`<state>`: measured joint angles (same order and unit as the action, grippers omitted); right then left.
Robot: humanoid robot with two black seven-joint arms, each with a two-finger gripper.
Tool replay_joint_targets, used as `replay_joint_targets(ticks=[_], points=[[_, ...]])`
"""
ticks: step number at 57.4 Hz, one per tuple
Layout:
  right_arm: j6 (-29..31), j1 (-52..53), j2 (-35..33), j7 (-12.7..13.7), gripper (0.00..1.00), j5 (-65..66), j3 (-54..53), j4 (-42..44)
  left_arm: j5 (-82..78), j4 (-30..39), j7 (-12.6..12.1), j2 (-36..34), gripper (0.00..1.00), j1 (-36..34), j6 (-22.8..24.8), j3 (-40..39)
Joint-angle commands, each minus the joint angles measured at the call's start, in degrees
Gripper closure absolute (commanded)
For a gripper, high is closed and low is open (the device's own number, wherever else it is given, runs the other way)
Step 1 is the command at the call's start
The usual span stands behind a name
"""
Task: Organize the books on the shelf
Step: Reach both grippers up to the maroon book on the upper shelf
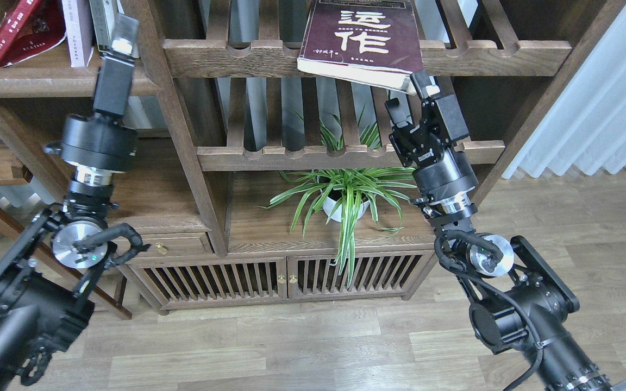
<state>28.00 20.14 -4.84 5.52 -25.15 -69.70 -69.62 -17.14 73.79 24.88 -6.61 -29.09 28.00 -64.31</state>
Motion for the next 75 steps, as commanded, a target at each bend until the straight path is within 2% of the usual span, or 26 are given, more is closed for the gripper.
replay_joint_targets(ticks=[1, 9, 13, 19, 39, 48, 53, 55, 62, 64, 65, 66, 69, 75], points=[[0.0, 1.2, -0.1, -0.1, 0.03, 0.2, 0.0, 0.0, 0.0, 0.0, 0.0, 0.1, 0.0, 0.1, 0.0, 0.7], [-0.2, 3.2, -0.1, -0.1, 0.03, 0.5, 0.1, 0.5, 0.0, -0.2, 0.0, 0.4, 0.0, 0.1, 0.0, 1.6], [-4.4, 4.8, -0.1, -0.2, 0.03, 0.6, 0.3, 0.8, -0.1, -0.3, 0.0, 1.6, 0.0, 0.1, 0.0, 1.8], [-7.2, 5.6, -0.1, -0.2, 0.03, 0.7, 0.8, 1.2, -0.1, -0.6, 0.1, 1.7, 0.0, 0.2, 0.0, 1.8], [-12.4, 8.2, -0.1, -0.1, 0.03, 0.8, 1.0, 1.2, 0.0, -1.0, 0.0, 1.8, 0.0, 0.1, 0.0, 2.4], [-14.3, 8.7, -0.3, -0.2, 0.06, 0.9, 1.0, 1.2, 0.0, -1.0, 0.1, 1.8, 0.0, 0.3, 0.0, 2.5], [-14.8, 8.9, -0.9, -0.2, 0.12, 0.9, 1.0, 1.2, 0.0, -1.0, 0.1, 1.8, 0.0, 0.3, 0.0, 2.7], [-14.8, 8.8, -1.0, -0.2, 0.18, 0.9, 0.9, 1.2, 0.0, -1.0, 0.1, 1.8, 0.0, 0.3, 0.0, 2.8], [-14.8, 8.4, -1.2, -0.2, 0.32, 0.9, 0.8, 1.2, 0.0, -1.0, 0.1, 1.8, 0.0, 0.3, 0.0, 2.7], [-14.6, 8.3, -1.3, -0.2, 0.4, 0.9, 0.8, 1.2, 0.0, -1.0, 0.1, 1.8, 0.0, 0.3, 0.0, 2.8], [-14.5, 8.3, -1.2, -0.2, 0.48, 0.9, 0.6, 1.2, 0.1, -1.0, 0.1, 1.8, 0.0, 0.3, 0.0, 2.8], [-14.5, 8.3, -1.3, -0.2, 0.5, 0.9, 0.5, 1.2, 0.1, -1.0, 0.1, 1.8, 0.0, 0.3, 0.0, 2.8], [-14.2, 8.2, -1.0, -0.2, 0.63, 0.7, 0.0, 1.2, 0.1, -1.0, 0.2, 1.8, 0.0, 0.3, 0.0, 2.8], [-14.2, 8.2, -1.0, -0.3, 0.74, 0.7, -0.2, 1.3, 0.1, -1.0, 0.3, 2.2, 0.0, 0.4, 0.0, 2.7]])
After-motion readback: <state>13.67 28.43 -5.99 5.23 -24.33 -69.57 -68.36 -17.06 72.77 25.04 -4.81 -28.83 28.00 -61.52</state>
